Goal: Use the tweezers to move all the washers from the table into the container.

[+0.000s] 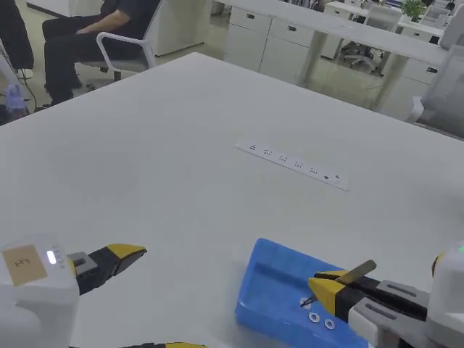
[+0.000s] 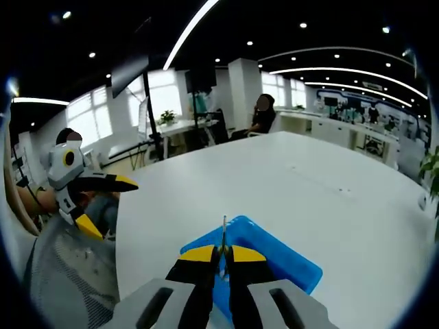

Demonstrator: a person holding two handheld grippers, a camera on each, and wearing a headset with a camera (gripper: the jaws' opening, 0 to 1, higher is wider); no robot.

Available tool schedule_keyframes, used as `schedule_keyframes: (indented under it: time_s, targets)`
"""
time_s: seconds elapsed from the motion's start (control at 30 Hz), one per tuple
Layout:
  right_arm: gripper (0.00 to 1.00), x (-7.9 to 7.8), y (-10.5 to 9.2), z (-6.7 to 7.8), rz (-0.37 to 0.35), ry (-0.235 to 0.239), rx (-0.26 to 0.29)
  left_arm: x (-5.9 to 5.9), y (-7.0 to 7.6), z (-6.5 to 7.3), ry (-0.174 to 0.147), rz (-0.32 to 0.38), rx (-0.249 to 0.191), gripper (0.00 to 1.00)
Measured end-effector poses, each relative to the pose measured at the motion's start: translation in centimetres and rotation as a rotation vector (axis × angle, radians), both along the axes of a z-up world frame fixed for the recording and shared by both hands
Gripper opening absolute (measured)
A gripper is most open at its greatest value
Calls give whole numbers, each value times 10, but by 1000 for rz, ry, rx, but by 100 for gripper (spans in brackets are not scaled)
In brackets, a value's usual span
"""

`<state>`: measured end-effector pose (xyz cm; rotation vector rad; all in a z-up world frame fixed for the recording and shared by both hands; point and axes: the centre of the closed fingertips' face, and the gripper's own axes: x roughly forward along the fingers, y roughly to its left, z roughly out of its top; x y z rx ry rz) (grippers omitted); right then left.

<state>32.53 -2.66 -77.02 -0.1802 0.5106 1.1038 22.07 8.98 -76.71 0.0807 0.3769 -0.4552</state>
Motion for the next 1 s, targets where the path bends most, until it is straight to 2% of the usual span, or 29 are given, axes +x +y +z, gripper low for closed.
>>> schedule_keyframes:
  time_s: [0.17,0.37,0.67,0.83,1.0]
  targets:
    - [3,7,1,-8,-4,18,-19,0,0,1,-2,2,-2,78]
    - [3,13,0,-20,-4,37,-65,1,-1,3,-5,3,-30,82]
    - [3,20,-1,-29,-15,60,-91,1,-3,5,-4,8,-53,85]
    - [3,20,0,-34,-9,72,-106,2,-2,6,-7,17,-54,87]
    - [3,24,2,-45,-2,91,-121,1,-2,6,-9,15,-49,86]
